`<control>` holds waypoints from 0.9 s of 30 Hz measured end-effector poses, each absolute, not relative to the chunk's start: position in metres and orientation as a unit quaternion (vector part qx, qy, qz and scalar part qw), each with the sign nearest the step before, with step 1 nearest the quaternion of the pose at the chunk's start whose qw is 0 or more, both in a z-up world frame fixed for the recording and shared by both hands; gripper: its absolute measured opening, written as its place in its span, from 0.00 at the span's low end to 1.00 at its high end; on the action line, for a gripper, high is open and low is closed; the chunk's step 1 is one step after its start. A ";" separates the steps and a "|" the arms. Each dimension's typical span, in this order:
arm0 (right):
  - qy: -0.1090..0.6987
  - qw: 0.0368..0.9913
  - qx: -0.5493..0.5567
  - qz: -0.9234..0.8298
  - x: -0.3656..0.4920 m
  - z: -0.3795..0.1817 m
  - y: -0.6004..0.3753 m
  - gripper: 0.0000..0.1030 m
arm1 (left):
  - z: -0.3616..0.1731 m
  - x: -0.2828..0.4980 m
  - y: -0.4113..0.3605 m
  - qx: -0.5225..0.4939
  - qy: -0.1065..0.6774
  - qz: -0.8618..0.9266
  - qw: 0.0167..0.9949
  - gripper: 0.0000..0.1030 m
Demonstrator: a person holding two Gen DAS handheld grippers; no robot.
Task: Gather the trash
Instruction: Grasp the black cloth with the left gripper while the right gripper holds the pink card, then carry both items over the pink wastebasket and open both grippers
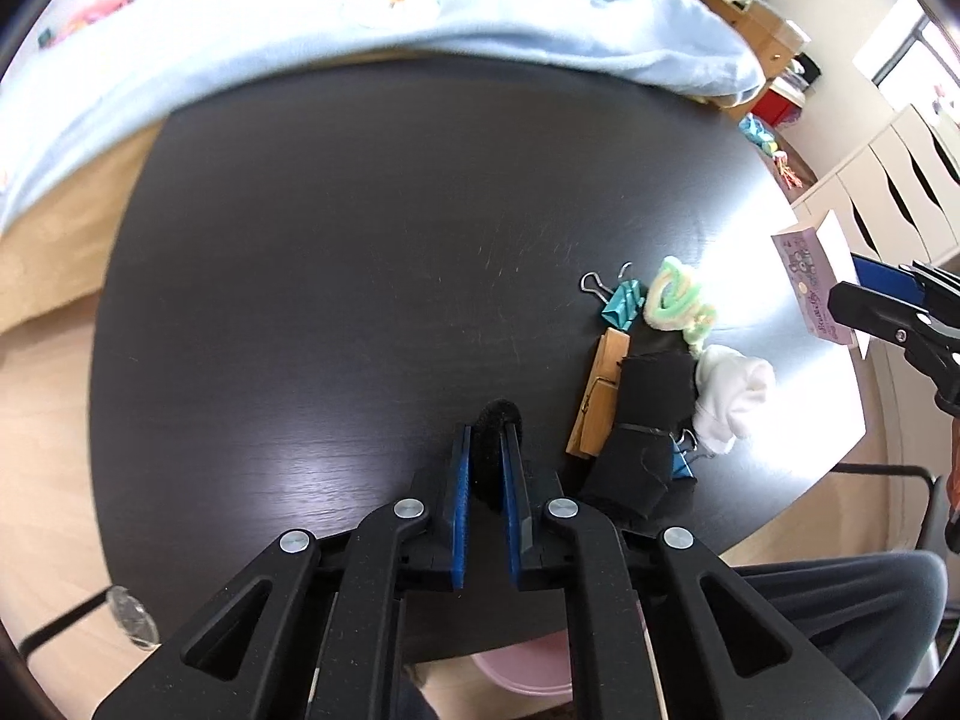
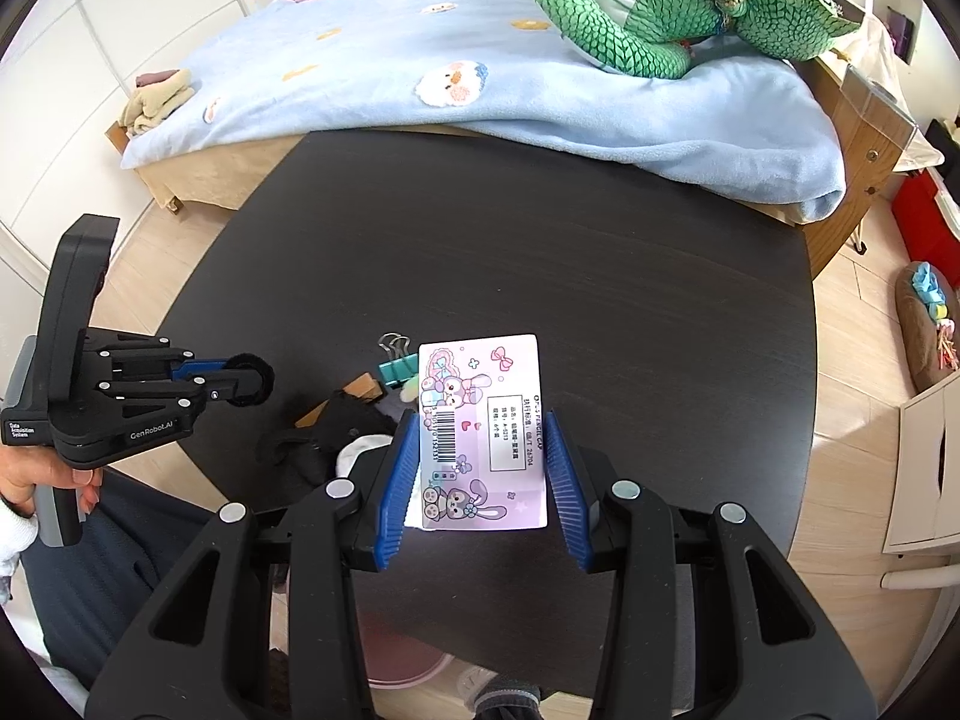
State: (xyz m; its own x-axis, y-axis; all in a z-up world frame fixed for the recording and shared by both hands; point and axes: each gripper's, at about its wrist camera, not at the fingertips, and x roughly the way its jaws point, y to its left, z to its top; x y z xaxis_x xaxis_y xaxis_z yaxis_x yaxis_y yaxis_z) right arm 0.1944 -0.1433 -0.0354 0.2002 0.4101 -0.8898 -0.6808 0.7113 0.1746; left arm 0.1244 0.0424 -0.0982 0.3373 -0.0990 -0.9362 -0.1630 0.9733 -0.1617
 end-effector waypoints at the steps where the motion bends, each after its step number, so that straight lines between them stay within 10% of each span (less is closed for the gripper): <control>1: 0.520 0.765 -0.129 0.358 0.192 -0.034 -0.144 0.41 | -0.093 0.121 0.042 -0.107 0.569 0.020 0.815 0.09; 27: 0.460 0.784 -0.117 0.400 0.030 0.024 -0.182 0.41 | -0.014 -0.002 -0.008 -0.053 0.470 -0.027 0.881 0.09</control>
State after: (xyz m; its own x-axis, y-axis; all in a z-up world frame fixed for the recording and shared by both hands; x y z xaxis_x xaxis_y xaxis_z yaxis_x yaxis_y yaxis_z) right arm 0.0296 -0.1818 0.0236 0.2560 0.5194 -0.8153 -0.7356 0.6519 0.1843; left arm -0.0020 -0.0082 -0.0136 0.5567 -0.0971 -0.8250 -0.0022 0.9930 -0.1183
